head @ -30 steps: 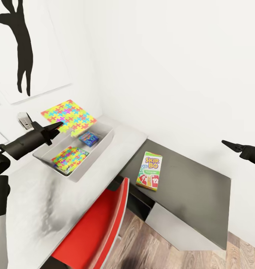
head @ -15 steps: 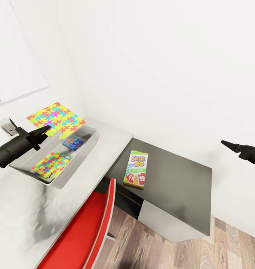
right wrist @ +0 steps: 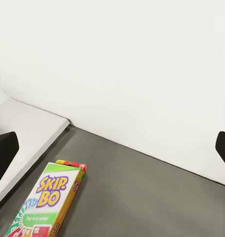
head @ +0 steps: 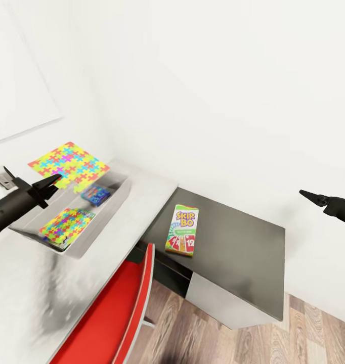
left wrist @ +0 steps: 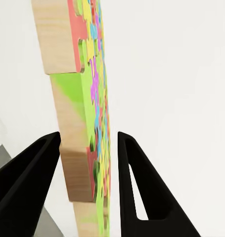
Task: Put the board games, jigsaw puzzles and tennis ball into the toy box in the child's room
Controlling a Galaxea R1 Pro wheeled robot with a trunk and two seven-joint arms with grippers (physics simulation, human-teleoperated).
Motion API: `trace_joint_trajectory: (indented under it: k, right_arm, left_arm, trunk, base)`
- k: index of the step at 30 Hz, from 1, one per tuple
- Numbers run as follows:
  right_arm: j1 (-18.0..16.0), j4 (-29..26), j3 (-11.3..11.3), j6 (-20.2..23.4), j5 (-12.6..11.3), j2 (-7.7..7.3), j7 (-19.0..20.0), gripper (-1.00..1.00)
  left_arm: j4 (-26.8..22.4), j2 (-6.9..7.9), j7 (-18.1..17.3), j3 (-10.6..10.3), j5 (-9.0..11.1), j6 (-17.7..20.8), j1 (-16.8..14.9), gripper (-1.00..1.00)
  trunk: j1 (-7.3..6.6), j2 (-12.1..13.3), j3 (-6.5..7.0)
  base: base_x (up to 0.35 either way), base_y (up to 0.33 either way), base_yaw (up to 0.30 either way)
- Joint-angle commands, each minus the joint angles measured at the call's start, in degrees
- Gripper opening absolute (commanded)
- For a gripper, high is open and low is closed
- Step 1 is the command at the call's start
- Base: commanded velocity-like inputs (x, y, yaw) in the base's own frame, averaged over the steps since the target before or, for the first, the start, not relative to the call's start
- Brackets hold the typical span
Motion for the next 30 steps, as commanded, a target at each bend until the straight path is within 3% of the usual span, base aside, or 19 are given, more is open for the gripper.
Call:
trace_joint_trajectory:
  k: [1,5,8,9,13,16,26,30]
  right_arm:
    - [-0.1,0.0,-0.1,0.4,0.0,0.01,0.2,1.0]
    - [-0.1,0.0,-0.1,0.4,0.0,0.02,0.2,1.0]
    - [-0.1,0.0,-0.1,0.4,0.0,0.03,0.2,1.0]
    - [-0.1,0.0,-0.2,0.4,0.0,0.11,0.2,1.0]
    - [-0.1,0.0,-0.2,0.4,0.0,0.34,0.2,1.0]
    - [0.0,0.0,0.0,0.3,0.0,0.43,0.2,1.0]
    - [0.0,-0.1,-0.2,0.4,0.0,0.47,0.2,1.0]
    - [0.0,0.0,-0.1,0.4,0.0,0.47,0.2,1.0]
  left_arm:
    - [0.0,0.0,0.6,0.2,0.7,0.2,0.0,-1.0]
    - [0.0,0.11,0.6,0.4,0.7,0.2,0.2,-1.0]
    - [0.0,1.41,0.7,0.5,0.7,0.3,0.4,-1.0]
    - [0.0,3.04,0.7,0.8,0.7,0.3,1.0,-1.0]
    - [0.0,4.06,0.5,3.1,0.7,0.3,2.8,-1.0]
    - [0.0,4.31,0.4,4.5,0.7,0.7,3.5,-1.0]
    - [0.0,4.0,-0.2,5.0,0.7,2.1,3.8,-1.0]
    - [0.0,4.24,-1.5,7.0,0.7,2.3,4.1,-1.0]
  trunk:
    - [0.04,-0.1,-0.09]
    - [0.04,-0.1,-0.09]
    - [0.04,-0.1,-0.09]
    - [0.04,-0.1,-0.09]
    - [0.04,-0.1,-0.09]
    - [0.04,-0.1,-0.09]
    - [0.04,-0.1,-0.09]
    - [0.04,-0.1,-0.09]
  base:
    - [0.106,-0.034,-0.183]
    - [0.056,-0.018,-0.236]
    - [0.01,-0.003,-0.282]
    - [0.002,0.0,-0.089]
    - [0.001,0.0,-0.043]
    - [0.085,-0.053,-0.008]
    - [0.158,-0.104,-0.084]
    - [0.015,-0.01,-0.199]
